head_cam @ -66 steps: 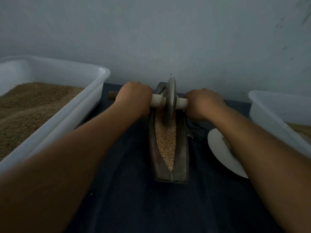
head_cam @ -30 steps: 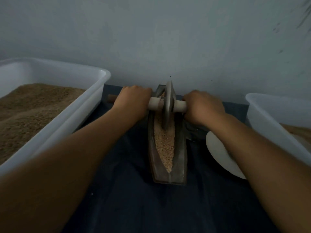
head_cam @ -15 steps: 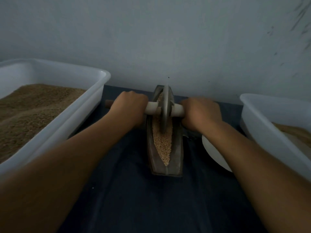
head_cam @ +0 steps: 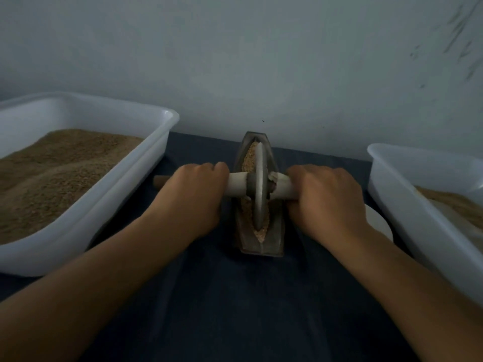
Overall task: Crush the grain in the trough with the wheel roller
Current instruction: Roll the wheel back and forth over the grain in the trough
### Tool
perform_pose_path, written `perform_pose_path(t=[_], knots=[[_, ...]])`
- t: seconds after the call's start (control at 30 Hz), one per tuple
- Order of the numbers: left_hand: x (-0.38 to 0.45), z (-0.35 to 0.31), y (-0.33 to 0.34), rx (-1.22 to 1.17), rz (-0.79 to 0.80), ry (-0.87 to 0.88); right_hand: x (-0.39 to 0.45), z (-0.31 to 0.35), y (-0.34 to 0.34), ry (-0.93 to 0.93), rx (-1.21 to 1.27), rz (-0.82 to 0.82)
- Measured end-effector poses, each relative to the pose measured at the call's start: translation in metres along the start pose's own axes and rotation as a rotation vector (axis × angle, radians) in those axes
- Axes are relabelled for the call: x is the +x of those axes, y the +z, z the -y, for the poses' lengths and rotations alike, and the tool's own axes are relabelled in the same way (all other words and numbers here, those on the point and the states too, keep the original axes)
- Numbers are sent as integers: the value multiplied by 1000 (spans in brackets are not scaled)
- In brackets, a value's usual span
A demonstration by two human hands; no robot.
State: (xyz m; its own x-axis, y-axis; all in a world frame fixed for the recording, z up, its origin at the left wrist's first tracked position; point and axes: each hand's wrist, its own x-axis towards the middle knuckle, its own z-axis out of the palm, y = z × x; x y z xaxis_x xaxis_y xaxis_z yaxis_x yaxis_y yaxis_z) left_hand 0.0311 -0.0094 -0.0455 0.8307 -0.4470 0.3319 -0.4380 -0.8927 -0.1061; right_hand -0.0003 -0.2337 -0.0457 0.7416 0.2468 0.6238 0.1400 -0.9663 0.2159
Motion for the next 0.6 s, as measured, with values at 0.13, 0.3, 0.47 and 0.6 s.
perform_pose_path(t=[0.13, 0.3, 0.47, 0.6], knots=[[12, 2, 7, -14, -2, 8, 4, -3, 13, -2, 14, 12], [51, 4, 18, 79, 37, 1, 25, -15, 43, 73, -42, 197], [88, 9, 24, 95, 109, -18, 58, -24, 65, 167, -6, 351], [108, 14, 29, 37, 146, -65, 93, -31, 73, 154, -21, 459]])
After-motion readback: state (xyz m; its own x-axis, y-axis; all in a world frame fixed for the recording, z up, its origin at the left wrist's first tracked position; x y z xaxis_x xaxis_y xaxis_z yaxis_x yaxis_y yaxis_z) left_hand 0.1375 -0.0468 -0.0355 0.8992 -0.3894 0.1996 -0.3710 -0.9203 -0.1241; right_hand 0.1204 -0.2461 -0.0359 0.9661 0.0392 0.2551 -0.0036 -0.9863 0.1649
